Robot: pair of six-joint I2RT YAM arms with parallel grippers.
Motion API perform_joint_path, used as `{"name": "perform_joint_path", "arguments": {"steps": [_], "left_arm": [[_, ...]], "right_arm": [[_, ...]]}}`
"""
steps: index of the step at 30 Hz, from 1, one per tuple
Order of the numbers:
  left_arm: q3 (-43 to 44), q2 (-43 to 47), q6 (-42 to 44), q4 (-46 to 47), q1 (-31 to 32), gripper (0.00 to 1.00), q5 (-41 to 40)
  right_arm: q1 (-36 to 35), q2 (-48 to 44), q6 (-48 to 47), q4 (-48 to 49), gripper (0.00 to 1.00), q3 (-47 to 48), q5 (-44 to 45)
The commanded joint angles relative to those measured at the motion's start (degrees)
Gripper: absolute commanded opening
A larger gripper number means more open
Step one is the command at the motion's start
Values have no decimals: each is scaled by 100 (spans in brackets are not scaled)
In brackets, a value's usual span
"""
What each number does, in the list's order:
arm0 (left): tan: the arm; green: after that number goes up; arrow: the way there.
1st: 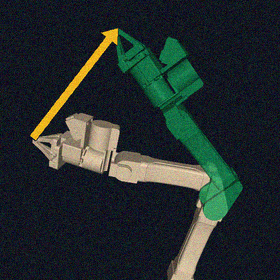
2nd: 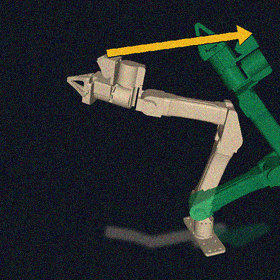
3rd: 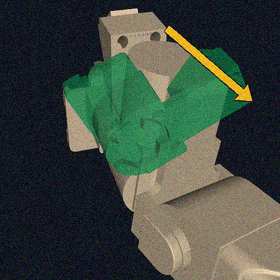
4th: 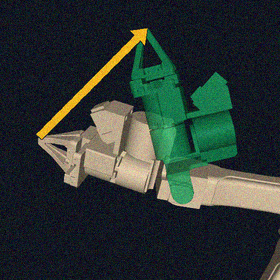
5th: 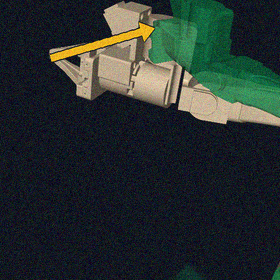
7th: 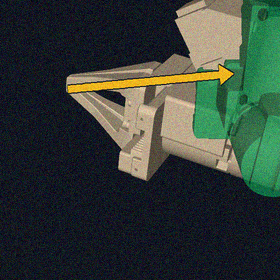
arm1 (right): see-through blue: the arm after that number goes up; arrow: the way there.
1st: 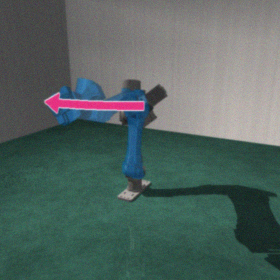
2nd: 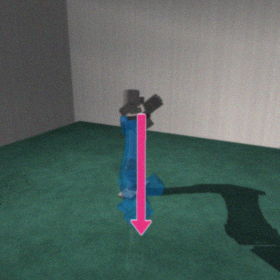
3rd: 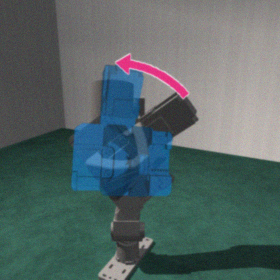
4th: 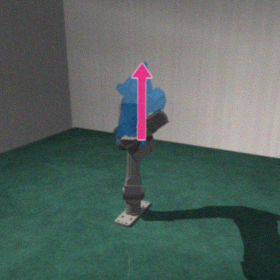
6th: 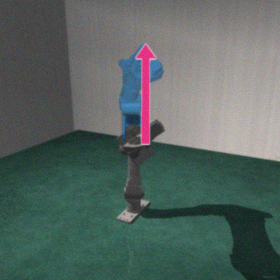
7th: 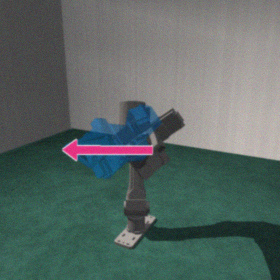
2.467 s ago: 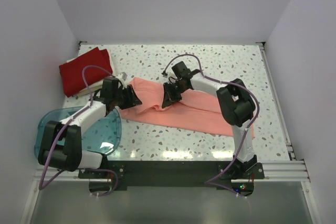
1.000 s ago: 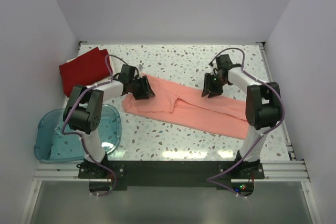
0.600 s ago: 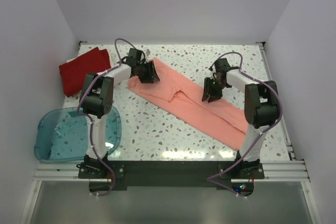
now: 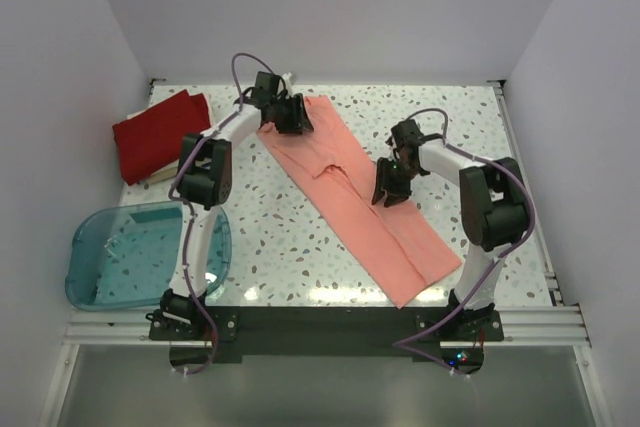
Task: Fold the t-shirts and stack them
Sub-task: Fold the tshirt
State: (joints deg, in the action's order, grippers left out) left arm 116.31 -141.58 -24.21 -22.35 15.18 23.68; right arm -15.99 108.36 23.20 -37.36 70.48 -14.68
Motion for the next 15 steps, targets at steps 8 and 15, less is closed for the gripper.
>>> {"name": "perform_joint_path", "arguments": {"steps": [8, 15], "left_arm": [[-91, 200, 163, 143, -59, 52, -250], [-765, 1148, -172, 143, 73, 52, -250]], "right_arm": [[-300, -446, -236, -1614, 43, 668, 790], [-308, -1009, -528, -2161, 41, 407, 1055]]}}
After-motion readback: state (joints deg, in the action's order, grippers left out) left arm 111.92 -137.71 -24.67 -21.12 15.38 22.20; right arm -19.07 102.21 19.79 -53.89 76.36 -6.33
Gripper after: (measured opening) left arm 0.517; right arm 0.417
